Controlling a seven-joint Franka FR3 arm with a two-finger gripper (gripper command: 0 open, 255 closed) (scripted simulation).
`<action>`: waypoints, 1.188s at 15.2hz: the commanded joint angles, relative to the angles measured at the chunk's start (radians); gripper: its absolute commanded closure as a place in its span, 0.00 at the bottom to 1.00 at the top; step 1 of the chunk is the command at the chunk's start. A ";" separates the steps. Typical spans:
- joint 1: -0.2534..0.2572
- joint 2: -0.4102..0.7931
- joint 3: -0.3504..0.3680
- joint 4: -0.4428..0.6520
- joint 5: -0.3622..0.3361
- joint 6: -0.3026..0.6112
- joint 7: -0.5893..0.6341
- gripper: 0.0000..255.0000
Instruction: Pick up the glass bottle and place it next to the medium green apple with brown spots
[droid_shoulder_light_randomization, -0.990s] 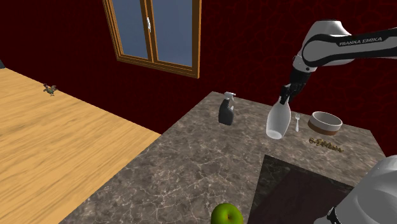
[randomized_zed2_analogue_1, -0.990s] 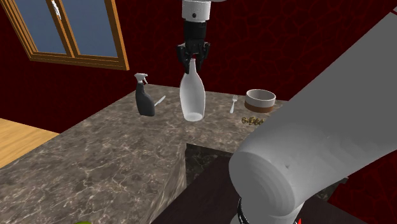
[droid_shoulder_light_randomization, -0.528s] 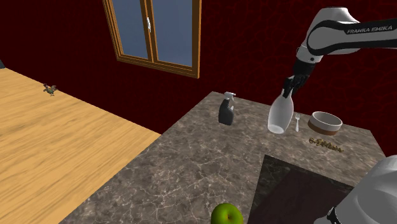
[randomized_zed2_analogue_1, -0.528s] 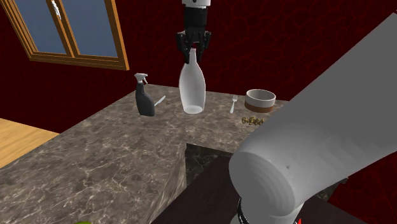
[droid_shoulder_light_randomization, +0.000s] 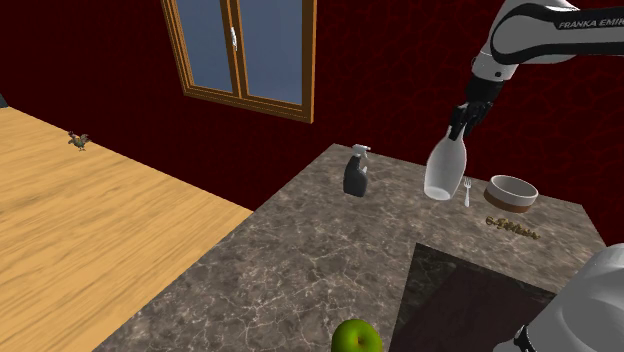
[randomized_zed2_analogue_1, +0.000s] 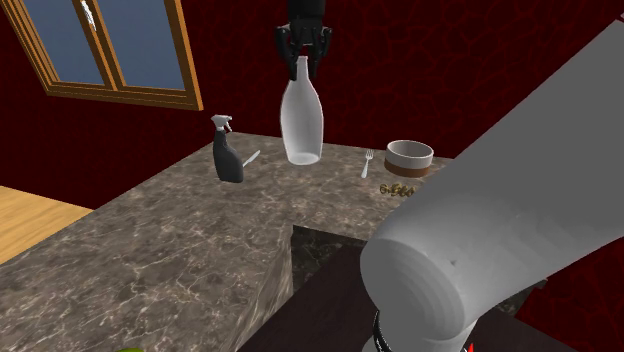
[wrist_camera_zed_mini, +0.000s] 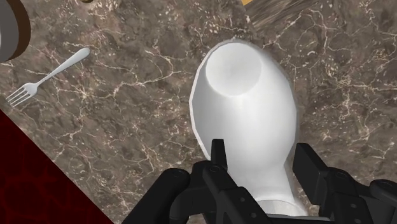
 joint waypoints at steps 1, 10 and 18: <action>0.001 0.005 0.001 0.029 0.002 -0.024 -0.002 1.00; 0.008 0.033 0.006 0.175 0.012 -0.142 -0.006 1.00; 0.014 0.072 0.007 0.320 0.022 -0.248 -0.012 1.00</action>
